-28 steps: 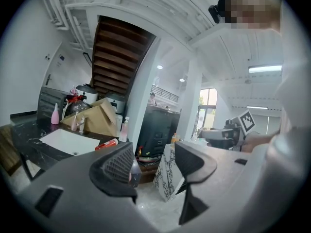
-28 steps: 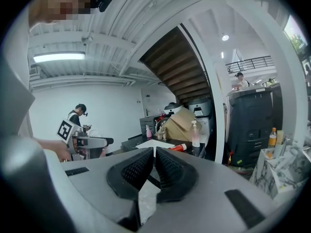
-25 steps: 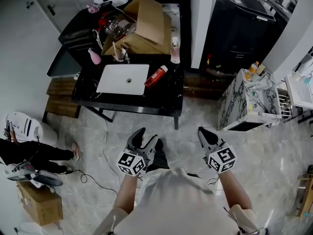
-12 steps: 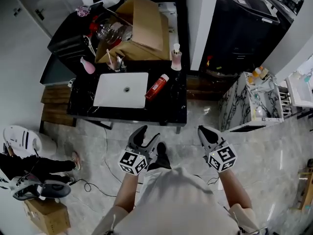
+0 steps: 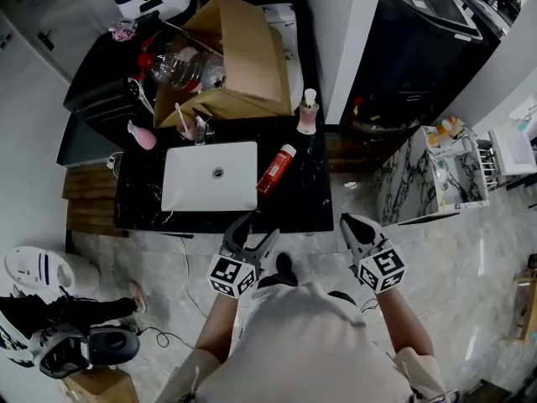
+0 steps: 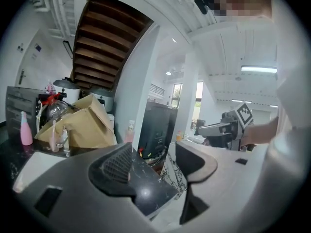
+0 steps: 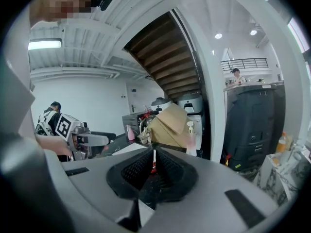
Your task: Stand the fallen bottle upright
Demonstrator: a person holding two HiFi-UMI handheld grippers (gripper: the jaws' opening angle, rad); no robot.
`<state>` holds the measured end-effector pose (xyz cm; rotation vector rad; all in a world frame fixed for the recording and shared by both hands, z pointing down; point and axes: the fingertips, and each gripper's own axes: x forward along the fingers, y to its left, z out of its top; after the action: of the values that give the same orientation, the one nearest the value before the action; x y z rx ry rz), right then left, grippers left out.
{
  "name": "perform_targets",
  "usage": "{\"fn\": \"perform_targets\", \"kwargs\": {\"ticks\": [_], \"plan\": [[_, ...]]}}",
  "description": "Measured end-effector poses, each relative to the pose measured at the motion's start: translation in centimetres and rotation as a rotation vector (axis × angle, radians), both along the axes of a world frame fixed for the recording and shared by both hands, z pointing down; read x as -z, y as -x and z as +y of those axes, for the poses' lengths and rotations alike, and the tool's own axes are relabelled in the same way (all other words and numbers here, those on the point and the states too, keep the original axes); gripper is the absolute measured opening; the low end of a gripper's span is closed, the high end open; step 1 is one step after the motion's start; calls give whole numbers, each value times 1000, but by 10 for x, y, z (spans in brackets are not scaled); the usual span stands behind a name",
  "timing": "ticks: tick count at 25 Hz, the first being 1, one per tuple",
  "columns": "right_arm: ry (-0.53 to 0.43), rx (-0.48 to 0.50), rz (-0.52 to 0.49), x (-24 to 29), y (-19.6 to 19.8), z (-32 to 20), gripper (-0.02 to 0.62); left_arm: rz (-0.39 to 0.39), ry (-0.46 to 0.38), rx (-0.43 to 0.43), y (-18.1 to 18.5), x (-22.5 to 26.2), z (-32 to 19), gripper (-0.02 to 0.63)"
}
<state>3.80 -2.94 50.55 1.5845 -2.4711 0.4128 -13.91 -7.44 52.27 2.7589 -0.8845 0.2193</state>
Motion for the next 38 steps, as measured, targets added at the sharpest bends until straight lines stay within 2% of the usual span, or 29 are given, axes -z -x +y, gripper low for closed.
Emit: {"fn": "perform_targets", "kwargs": {"ticks": [7,18,31,38], "plan": [[11,-26,27,-1,20,-41,38,-9,0,-49,11,-4,-46,276],[49,-45,57,-10,26,-67,38,-21,23,-73,16,-14,-76,276],[50,39,12,-20,2,-98,38,-69,33,13,-6,-15,-89,279],[50,108,8,-24,-19,-118,38,-103,45,65,-31,-20,-106,285]]}}
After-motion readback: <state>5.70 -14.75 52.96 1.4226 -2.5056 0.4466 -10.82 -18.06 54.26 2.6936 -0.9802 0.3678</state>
